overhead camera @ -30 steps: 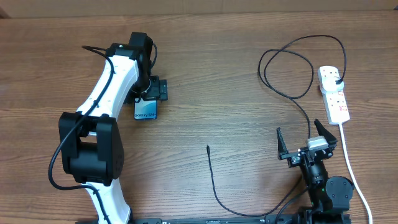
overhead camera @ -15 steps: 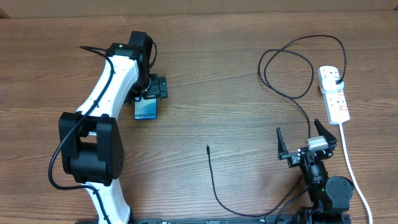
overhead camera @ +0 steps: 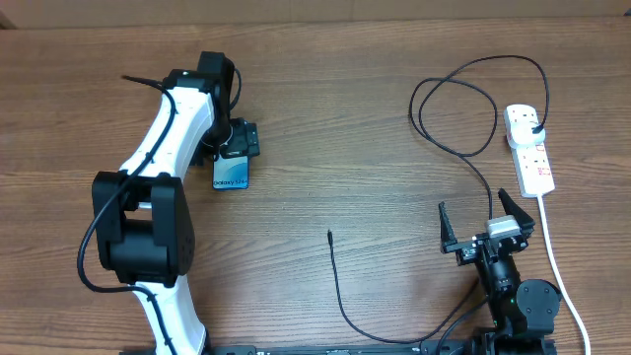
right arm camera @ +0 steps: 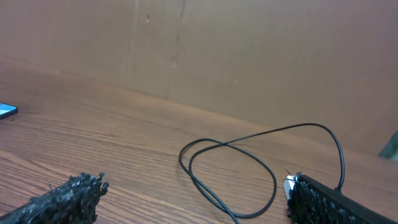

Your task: Plug charger to phone and switch on socket

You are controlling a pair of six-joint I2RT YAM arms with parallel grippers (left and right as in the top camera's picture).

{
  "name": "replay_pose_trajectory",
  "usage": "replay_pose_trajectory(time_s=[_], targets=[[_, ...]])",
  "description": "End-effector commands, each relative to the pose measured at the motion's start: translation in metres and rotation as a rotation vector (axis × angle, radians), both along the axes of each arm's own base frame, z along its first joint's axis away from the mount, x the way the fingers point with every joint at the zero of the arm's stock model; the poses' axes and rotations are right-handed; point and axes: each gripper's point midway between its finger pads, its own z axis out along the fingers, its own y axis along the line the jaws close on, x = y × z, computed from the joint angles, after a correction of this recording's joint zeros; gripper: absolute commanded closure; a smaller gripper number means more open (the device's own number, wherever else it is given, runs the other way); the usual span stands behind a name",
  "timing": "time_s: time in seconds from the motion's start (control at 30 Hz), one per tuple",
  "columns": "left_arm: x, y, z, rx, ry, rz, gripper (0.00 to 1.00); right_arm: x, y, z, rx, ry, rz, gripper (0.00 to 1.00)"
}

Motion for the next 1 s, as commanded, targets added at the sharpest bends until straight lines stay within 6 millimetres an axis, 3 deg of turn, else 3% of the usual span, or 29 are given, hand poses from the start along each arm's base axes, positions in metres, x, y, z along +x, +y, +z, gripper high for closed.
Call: replay_pose_trajectory(time_s=[0.0, 0.3, 0.97], targets=[[0.007, 0.001, -0.006, 0.011, 0.001, -0.032, 0.01, 0.000, 0.000, -0.002, 0.000, -0.004, -0.005, 0.00], [0.014, -0.007, -0.027, -0.032, 0.011, -0.062, 0.01, 0.000, 0.000, -0.002, 0.000, -0.005, -0.005, 0.00], [0.025, -0.005, -0.031, -0.032, -0.029, -0.083, 0.00, 0.000, 0.000, -0.002, 0.000, -0.005, -0.005, 0.00]])
